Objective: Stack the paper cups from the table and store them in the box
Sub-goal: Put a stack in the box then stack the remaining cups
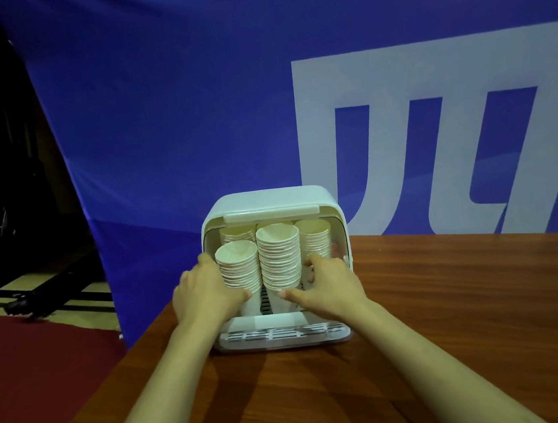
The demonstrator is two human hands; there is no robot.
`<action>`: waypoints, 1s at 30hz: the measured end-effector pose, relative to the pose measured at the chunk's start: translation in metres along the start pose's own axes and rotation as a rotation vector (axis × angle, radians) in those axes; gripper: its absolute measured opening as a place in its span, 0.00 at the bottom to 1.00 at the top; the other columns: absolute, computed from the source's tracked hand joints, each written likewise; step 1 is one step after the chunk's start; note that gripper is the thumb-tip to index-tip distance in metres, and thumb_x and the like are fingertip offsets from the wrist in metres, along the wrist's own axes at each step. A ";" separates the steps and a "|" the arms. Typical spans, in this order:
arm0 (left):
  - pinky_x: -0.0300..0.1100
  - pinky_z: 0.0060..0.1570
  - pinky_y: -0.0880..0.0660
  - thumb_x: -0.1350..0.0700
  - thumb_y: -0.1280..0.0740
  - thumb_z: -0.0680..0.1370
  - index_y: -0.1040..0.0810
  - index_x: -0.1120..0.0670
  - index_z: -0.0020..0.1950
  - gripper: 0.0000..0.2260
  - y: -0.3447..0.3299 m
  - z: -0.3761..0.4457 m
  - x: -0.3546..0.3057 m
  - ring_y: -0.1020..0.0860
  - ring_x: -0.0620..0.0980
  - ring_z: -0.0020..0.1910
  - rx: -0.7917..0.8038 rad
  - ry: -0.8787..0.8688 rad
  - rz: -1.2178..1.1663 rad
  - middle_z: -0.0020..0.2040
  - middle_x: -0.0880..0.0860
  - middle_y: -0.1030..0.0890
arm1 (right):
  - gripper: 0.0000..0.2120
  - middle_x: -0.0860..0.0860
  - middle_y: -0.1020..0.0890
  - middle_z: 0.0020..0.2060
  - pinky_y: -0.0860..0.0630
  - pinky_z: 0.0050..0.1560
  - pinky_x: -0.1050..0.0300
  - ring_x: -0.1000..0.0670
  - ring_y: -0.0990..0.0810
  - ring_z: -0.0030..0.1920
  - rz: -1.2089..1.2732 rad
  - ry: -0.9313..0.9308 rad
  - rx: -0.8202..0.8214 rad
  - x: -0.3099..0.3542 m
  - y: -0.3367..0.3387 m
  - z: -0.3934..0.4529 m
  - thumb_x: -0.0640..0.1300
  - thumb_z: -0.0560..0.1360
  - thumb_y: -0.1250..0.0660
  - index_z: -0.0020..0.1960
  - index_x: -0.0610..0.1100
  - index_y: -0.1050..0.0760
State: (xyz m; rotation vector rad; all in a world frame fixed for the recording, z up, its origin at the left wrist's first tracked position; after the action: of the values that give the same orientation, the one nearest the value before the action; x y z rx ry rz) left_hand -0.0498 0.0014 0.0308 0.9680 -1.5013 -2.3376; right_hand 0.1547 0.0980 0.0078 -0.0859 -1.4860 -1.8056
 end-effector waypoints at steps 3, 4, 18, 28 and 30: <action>0.54 0.57 0.24 0.46 0.19 0.70 0.30 0.55 0.69 0.34 0.022 0.005 -0.013 0.26 0.58 0.66 -0.066 -0.096 -0.034 0.64 0.54 0.21 | 0.29 0.53 0.17 0.51 0.20 0.49 0.52 0.50 0.20 0.53 -0.021 0.041 -0.086 0.003 0.025 -0.002 0.66 0.70 0.28 0.62 0.48 0.24; 0.52 0.58 0.25 0.48 0.19 0.70 0.30 0.55 0.69 0.33 0.030 0.005 -0.018 0.28 0.58 0.67 -0.116 -0.136 -0.057 0.65 0.54 0.23 | 0.25 0.54 0.19 0.49 0.22 0.48 0.53 0.51 0.21 0.52 -0.016 0.073 -0.154 0.006 0.035 -0.003 0.64 0.71 0.28 0.59 0.48 0.24; 0.51 0.70 0.31 0.52 0.31 0.78 0.34 0.53 0.81 0.32 0.044 0.006 -0.031 0.34 0.53 0.72 -0.123 -0.425 -0.185 0.73 0.50 0.26 | 0.20 0.53 0.26 0.68 0.36 0.60 0.48 0.47 0.30 0.65 -0.057 0.157 -0.429 0.002 0.072 -0.002 0.54 0.81 0.36 0.72 0.52 0.29; 0.44 0.59 0.30 0.54 0.33 0.84 0.25 0.50 0.75 0.19 0.039 -0.027 -0.005 0.33 0.44 0.60 -0.204 -0.525 -0.281 0.60 0.45 0.26 | 0.18 0.50 0.26 0.55 0.35 0.53 0.50 0.48 0.28 0.57 0.006 0.206 -0.457 -0.006 0.069 -0.035 0.55 0.80 0.32 0.67 0.53 0.24; 0.44 0.65 0.33 0.54 0.32 0.84 0.26 0.50 0.75 0.19 0.036 -0.028 -0.005 0.32 0.48 0.68 -0.205 -0.530 -0.285 0.69 0.48 0.25 | 0.18 0.49 0.26 0.57 0.35 0.55 0.51 0.47 0.28 0.60 0.000 0.194 -0.434 -0.007 0.067 -0.034 0.55 0.79 0.32 0.68 0.53 0.25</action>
State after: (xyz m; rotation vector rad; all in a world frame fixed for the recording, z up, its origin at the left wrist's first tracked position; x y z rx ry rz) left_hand -0.0352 -0.0341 0.0567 0.5646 -1.2991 -3.0608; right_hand 0.2132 0.0718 0.0476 -0.1208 -0.9444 -2.0463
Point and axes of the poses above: each hand's wrist, its own z-axis towards the middle knuckle, its own y-axis out of the back of the hand, x = y × z, the point moved 8 cm from there along z, towards the middle knuckle
